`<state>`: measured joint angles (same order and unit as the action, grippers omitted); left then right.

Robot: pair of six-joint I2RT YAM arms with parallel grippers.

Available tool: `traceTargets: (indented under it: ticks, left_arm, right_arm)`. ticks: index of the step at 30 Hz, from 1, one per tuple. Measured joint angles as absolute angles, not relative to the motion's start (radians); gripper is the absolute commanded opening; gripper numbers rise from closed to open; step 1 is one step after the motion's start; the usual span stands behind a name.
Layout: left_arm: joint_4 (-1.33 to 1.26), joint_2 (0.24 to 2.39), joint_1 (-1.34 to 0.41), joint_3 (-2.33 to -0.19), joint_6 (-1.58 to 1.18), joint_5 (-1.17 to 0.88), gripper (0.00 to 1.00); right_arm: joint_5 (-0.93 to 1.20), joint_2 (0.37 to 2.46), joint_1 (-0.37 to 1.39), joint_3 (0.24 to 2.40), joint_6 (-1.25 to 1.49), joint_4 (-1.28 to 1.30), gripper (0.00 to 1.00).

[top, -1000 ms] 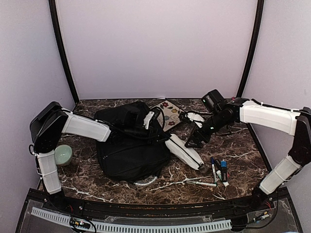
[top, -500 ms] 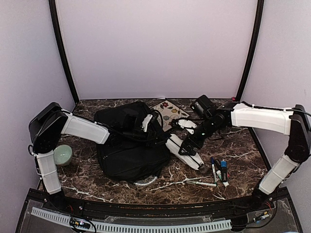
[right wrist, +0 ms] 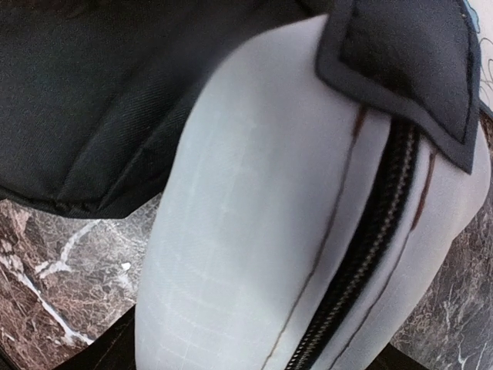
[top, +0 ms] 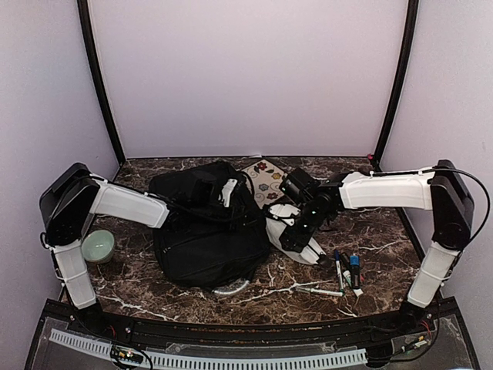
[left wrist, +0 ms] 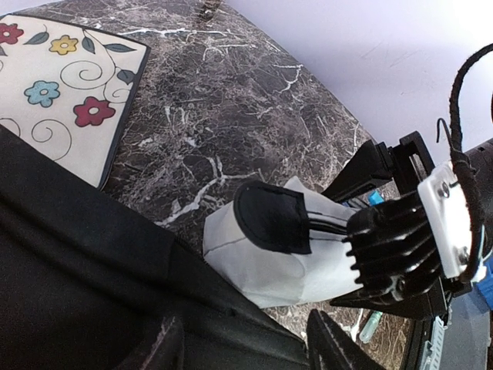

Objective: Pack the student bag
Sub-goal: Grab the pencil case from the center of the board.

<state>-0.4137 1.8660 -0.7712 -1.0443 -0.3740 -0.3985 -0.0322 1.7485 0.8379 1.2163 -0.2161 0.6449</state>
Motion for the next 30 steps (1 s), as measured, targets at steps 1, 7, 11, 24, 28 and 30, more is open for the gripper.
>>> traceTargets:
  ticks: [1, 7, 11, 24, 28, 30]
  left_arm:
    - [-0.412, 1.858, -0.771, -1.037, -0.374, -0.395, 0.57]
    - [-0.408, 1.812, -0.771, -1.005, -0.375, -0.379, 0.57]
    - [-0.405, 1.792, -0.771, -0.987, -0.374, -0.373, 0.57]
    - [-0.073, 1.633, -0.797, -1.013, -0.191, -0.35, 0.55]
    - [0.122, 1.598, -0.862, -1.068, -0.099, -0.287, 0.55]
    - [0.224, 1.598, -0.912, -1.098, -0.065, -0.249, 0.56]
  right_arm:
    - [-0.037, 1.752, 0.838, 1.22, -0.21, 0.645, 0.7]
    - [-0.039, 1.762, 0.829, 1.227, -0.192, 0.645, 0.41]
    - [-0.017, 1.762, 0.805, 1.235, -0.185, 0.648, 0.2]
    - [0.12, 1.707, 0.685, 1.247, -0.202, 0.706, 0.15]
    - [0.154, 1.638, 0.645, 1.246, -0.216, 0.704, 0.12]
    - [0.168, 1.602, 0.621, 1.245, -0.225, 0.704, 0.1]
